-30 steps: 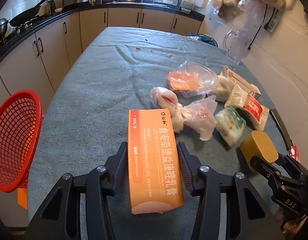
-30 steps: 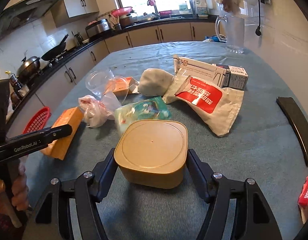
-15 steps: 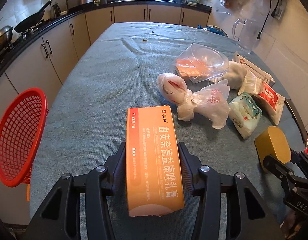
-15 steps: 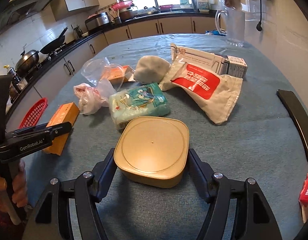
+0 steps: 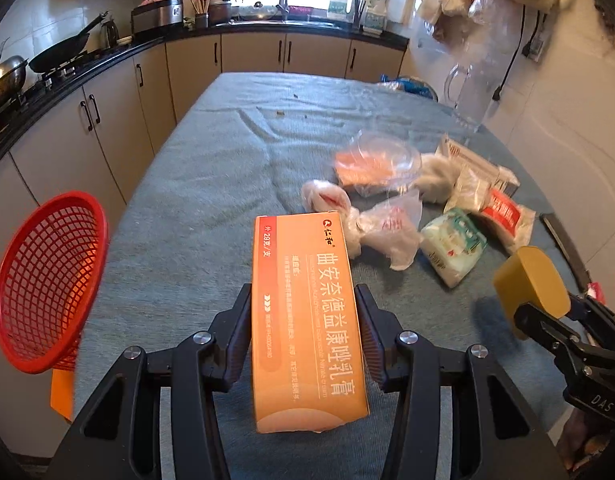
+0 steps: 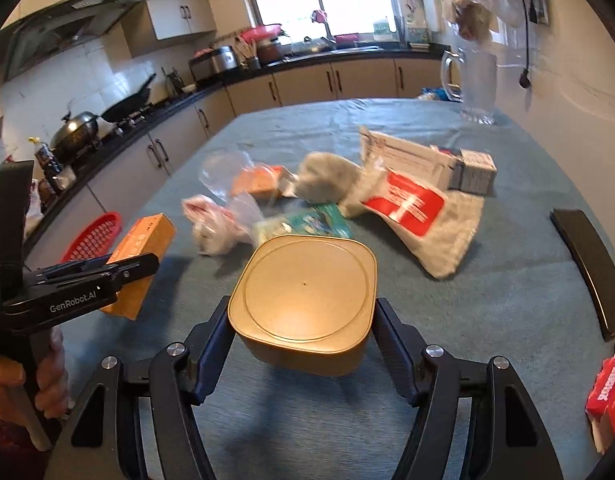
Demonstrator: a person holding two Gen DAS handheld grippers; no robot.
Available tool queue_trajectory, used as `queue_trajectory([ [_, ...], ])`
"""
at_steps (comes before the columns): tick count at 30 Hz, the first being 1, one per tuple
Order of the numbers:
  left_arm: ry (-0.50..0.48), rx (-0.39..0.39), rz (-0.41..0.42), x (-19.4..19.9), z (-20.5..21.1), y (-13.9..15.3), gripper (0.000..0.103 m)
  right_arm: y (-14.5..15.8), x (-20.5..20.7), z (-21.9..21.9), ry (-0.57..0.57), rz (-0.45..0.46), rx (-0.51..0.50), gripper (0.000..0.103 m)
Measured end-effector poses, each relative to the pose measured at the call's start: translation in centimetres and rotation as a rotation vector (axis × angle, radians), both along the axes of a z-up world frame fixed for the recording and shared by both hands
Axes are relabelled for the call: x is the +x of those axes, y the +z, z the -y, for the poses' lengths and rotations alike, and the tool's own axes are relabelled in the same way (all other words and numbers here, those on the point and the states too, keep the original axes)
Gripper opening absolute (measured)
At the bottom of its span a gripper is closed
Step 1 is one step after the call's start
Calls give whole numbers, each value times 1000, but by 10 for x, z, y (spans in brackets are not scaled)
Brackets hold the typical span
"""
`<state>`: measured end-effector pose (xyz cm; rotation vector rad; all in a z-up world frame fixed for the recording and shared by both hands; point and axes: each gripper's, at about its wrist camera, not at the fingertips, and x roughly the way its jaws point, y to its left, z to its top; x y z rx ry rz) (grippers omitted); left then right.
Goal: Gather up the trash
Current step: 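Carry the orange box and yellow container with both tools over the red basket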
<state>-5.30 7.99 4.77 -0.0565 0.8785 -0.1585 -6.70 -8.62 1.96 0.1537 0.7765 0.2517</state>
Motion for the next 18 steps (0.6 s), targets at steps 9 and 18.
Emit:
queue_trajectory([
  [9,108,-48,42,-12,-61,22,47,12,19,-43,132,-29,69,73],
  [18,283,-66,92,-21,-153,35,47,36,48,-128,317,-57,104,73],
])
